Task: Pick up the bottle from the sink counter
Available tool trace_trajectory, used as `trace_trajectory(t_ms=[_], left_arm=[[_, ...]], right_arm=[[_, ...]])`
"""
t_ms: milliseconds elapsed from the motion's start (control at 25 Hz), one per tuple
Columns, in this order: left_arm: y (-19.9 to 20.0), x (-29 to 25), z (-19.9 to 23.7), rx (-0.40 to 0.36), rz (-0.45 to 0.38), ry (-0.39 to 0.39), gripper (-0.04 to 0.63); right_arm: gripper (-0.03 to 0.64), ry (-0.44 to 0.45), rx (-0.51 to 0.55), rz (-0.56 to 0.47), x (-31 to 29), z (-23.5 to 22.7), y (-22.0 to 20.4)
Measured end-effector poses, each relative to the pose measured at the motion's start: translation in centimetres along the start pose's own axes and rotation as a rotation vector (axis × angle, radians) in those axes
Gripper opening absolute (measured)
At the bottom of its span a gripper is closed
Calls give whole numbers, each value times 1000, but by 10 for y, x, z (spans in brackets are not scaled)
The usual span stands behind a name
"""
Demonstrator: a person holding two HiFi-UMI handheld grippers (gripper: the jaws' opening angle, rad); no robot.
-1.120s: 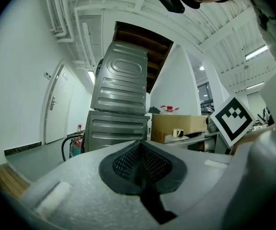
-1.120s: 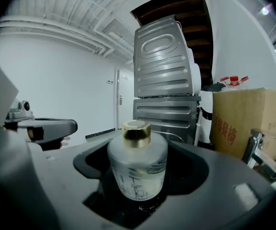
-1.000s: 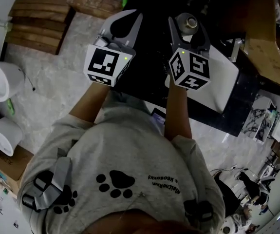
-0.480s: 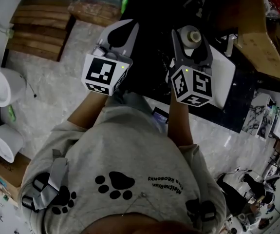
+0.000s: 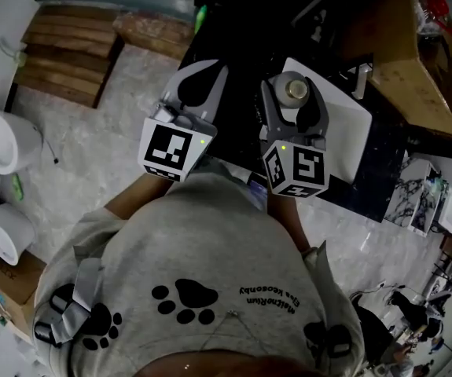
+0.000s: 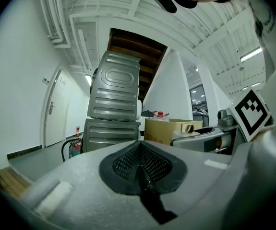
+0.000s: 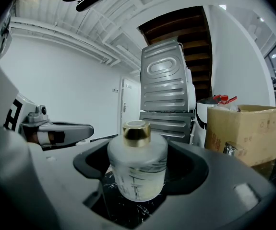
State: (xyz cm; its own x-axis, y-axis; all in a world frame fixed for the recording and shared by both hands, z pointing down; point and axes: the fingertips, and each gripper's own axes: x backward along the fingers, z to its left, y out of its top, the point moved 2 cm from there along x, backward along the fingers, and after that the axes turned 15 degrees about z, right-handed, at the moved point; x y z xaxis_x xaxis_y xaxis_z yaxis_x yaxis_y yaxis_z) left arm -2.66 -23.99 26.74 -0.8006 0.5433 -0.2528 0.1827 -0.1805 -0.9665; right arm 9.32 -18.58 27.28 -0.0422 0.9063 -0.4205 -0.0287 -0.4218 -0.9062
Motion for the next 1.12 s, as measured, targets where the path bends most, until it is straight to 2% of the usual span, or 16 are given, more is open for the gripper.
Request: trace_trajectory(t_ms=[320,640,1120], left_arm=[[-6,0,-32,4,21,-4,-2],[-15,2,-60,-16,30,-18,-2],[-21,-4,-91,-26,22,-29,-2]], right_arm=[[332,32,3,-27,21,-4,-2],[333,77,10,9,31,-2,-30],[333,78,8,-7,47,-22,-44]])
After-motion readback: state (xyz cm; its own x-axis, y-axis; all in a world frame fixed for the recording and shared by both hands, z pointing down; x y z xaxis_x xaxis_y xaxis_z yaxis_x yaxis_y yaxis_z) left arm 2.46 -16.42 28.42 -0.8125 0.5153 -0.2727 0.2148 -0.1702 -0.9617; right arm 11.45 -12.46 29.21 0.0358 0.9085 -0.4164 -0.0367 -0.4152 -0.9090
